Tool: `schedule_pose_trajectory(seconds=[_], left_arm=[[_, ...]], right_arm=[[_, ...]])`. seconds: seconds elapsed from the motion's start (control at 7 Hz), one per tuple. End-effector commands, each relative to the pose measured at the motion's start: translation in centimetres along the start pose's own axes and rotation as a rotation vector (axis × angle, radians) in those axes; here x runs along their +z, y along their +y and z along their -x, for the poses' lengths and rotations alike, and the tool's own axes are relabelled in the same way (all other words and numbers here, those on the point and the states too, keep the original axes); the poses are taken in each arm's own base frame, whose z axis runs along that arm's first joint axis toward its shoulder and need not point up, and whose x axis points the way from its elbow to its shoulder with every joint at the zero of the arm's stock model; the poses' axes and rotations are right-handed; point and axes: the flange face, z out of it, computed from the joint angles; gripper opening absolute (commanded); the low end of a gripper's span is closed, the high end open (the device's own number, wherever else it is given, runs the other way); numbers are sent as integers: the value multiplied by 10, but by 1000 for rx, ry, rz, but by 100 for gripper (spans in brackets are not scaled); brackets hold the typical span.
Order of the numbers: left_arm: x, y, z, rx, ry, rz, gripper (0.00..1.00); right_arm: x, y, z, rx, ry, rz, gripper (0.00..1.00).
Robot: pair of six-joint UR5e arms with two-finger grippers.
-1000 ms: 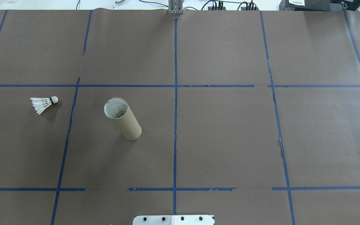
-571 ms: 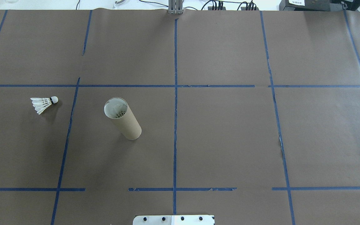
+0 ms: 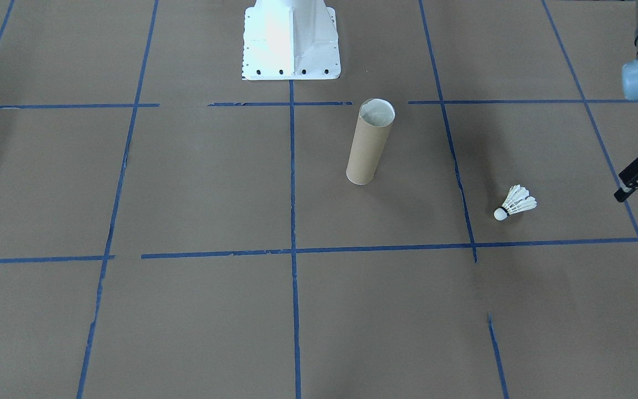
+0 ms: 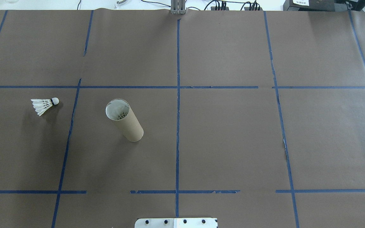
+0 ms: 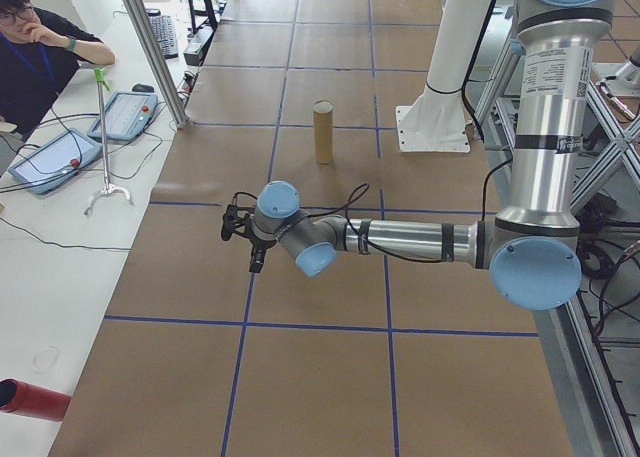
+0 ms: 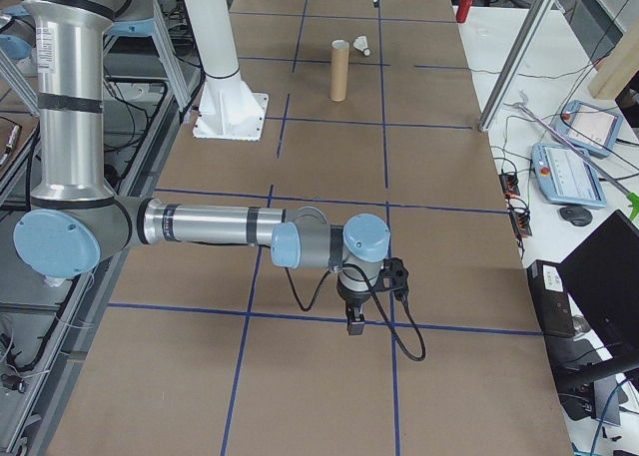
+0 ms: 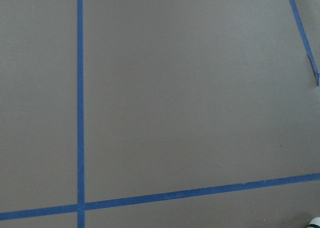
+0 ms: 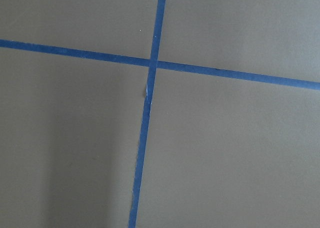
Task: Collect badminton balls into bucket
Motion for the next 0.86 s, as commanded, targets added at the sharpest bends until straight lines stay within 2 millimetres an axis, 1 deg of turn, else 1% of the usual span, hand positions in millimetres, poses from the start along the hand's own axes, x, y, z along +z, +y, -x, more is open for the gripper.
schedule_pose_trajectory(seconds=[0.0,0.14,0.29,0.43,0.57,0.71], left_arm=[[26,38,-10,-146,149,-39,100],[38,50,-27,-185,184,-63,100],[46,58,-39,-238,212,-85,100],[63,77,-55,-311,253,-108,100],[78,89,-74,-368,282,-112,100],[85,96,-81,-394,283,-97,100]], right_arm=[[0,0,0,0,0,0,100],[0,0,0,0,0,0,100],[0,0,0,0,0,0,100],[0,0,0,0,0,0,100],[0,0,0,0,0,0,100],[0,0,0,-1,0,0,100]])
